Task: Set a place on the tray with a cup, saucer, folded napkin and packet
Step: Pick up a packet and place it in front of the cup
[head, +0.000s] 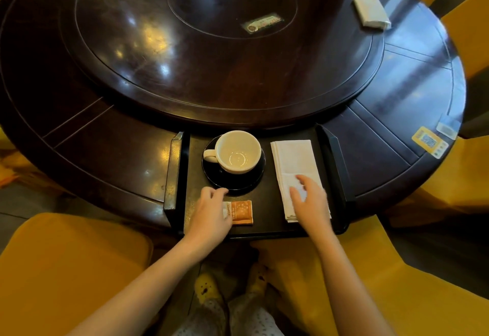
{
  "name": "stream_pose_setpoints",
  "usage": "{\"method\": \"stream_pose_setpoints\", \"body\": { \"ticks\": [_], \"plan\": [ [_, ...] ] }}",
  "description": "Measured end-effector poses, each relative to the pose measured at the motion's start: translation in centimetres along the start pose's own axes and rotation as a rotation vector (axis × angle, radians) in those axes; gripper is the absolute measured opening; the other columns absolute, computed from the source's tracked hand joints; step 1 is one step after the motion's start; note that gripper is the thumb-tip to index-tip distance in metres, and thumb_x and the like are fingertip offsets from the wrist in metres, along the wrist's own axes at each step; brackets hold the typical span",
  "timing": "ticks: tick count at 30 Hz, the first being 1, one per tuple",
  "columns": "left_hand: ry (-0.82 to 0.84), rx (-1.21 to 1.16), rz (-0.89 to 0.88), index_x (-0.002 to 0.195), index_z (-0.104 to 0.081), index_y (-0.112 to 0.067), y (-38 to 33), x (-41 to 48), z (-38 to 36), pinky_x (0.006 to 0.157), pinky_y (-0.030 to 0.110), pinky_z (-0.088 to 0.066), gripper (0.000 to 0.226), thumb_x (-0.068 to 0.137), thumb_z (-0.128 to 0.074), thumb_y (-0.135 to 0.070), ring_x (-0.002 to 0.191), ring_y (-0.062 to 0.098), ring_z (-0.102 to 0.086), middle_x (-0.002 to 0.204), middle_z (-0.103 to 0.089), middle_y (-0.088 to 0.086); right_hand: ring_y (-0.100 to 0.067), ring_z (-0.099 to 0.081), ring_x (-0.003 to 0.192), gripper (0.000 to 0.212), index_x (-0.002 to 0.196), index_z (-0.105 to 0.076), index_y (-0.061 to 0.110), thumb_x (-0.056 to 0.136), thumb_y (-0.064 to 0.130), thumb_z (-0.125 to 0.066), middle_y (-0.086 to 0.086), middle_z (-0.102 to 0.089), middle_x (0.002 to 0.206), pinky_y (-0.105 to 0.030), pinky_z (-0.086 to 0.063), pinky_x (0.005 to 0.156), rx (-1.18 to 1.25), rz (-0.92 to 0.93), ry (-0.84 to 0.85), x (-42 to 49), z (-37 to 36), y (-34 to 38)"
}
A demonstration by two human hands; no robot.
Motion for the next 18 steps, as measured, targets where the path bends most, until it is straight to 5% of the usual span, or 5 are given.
{"method": "stream_pose_setpoints", "body": {
  "ticks": [3, 8, 14, 18],
  "plan": [
    [0.147, -0.137, -0.08, 0.134, -0.041, -0.026, -4.3, 0.1, -2.5, 0.089, 0.027, -0.05, 0.062, 0.079, -0.067, -0.015, 0.103, 0.01, -0.05, 0.127, -0.039, -0.002, -0.026, -0.032, 0.135, 0.05, 0.14, -0.035, 0.016, 0.094, 0.027, -0.05, -0.008, -0.036, 0.148, -0.044, -0.035, 0.108, -0.254, -0.035, 0.035, 1.4, 1.5, -1.9],
    [0.29, -0.012, -0.138, 0.134, -0.042, -0.013, -9.3, 1.0, -8.9, 0.099, 0.032, -0.04, 0.052, 0.084, -0.057, -0.013, 0.121, 0.023, -0.039, 0.131, -0.036, 0.006, -0.028, -0.004, 0.145, 0.062, 0.147, -0.016, 0.02, 0.095, 0.033, -0.046, -0.007, -0.001, 0.159, -0.045, -0.021, 0.115, -0.48, -0.043, 0.142, 1.2, -0.4, -3.9],
    [0.2, 0.083, -0.153, 0.117, -0.052, -0.008, -9.1, 0.5, -10.3, 0.089, 0.036, -0.049, 0.03, 0.088, -0.052, -0.007, 0.107, 0.024, -0.046, 0.121, -0.04, 0.008, -0.026, 0.005, 0.146, 0.065, 0.149, -0.003, 0.023, 0.097, 0.042, -0.037, -0.005, 0.008, 0.159, -0.042, -0.013, 0.116, -0.523, -0.039, 0.109, -0.1, -2.0, -5.2],
    [0.236, 0.119, -0.125, 0.117, -0.049, -0.011, -9.2, 0.6, -9.7, 0.085, 0.035, -0.048, 0.029, 0.088, -0.05, -0.009, 0.103, 0.025, -0.045, 0.116, -0.04, 0.01, -0.026, -0.002, 0.146, 0.064, 0.148, -0.01, 0.022, 0.095, 0.041, -0.042, -0.005, 0.0, 0.159, -0.042, -0.017, 0.116, -0.513, -0.042, 0.122, 0.0, -1.5, -4.7]
  ]
}}
Point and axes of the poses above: each hand's wrist, its own x-axis towards the middle knuckle, its own z-axis out of the back of the hand, y = z × x, the point moved 6 cm from there along x, towards the middle knuckle
